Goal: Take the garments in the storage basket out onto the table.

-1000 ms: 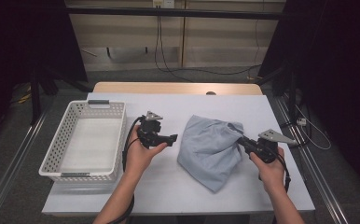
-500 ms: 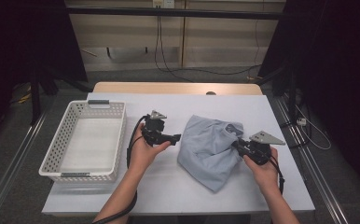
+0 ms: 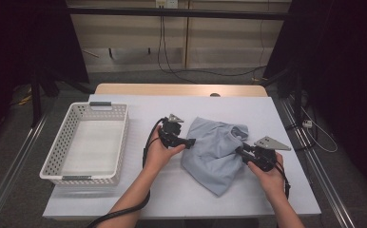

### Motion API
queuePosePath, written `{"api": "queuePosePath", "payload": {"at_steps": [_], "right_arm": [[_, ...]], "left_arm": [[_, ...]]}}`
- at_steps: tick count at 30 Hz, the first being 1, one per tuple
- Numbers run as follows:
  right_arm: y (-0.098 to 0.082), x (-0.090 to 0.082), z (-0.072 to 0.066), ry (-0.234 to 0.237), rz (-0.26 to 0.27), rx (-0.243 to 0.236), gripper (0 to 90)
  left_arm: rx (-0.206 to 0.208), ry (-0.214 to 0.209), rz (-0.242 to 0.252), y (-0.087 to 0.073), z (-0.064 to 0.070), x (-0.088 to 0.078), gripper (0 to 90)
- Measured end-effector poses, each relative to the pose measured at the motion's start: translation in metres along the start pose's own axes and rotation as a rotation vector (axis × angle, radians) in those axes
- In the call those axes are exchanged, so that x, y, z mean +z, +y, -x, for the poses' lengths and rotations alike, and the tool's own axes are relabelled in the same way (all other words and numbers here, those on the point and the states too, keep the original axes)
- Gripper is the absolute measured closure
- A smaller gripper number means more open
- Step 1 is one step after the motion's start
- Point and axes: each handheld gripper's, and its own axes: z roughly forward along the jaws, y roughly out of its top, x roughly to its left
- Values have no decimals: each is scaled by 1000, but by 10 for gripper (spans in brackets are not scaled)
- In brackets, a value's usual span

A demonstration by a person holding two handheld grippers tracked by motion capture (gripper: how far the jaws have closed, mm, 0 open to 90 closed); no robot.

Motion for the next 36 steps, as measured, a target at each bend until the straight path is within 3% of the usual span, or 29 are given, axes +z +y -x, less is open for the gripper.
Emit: {"api": "queuePosePath", "payload": {"at_steps": [2, 4, 6, 8, 12, 15, 18, 20, 23, 25, 28, 32, 36], "right_arm": [[0, -2, 0, -5, 3, 7, 586], [0, -5, -1, -12, -6, 15, 438], [-1, -8, 0, 0, -9, 28, 361], [-2, -12, 1, 15, -11, 55, 270], [-5, -17, 1, 28, -12, 104, 206], [-10, -12, -2, 51, -66, 110, 248], [-12, -9, -3, 44, -96, 136, 318], [-15, -6, -2, 25, -126, 137, 479], [-16, -1, 1, 62, -150, 141, 704], [-14, 0, 1, 60, -118, 159, 796], [-8, 3, 0, 40, -85, 145, 842], [-3, 7, -3, 28, -71, 115, 853], [3, 8, -1, 0, -20, 102, 858]], "left_arm": [[5, -21, -5, 0, 1, 4, 311], [7, -36, -15, -2, 2, 9, 382], [18, -47, -26, -3, 3, 14, 435], [15, -38, -32, -3, 5, 17, 494], [-7, -44, -44, -2, 5, 14, 668], [-16, -45, -57, -2, 6, 11, 768], [-23, -52, -66, -2, 7, 9, 814], [-49, -68, -83, -3, 8, 5, 825], [-44, -70, -98, -3, 9, 0, 831], [-45, -64, -103, -4, 10, -4, 831], [-49, -48, -105, -7, 8, -11, 832], [-61, -37, -96, -10, 5, -20, 833], [-68, -31, -94, -14, 6, -31, 834]]}}
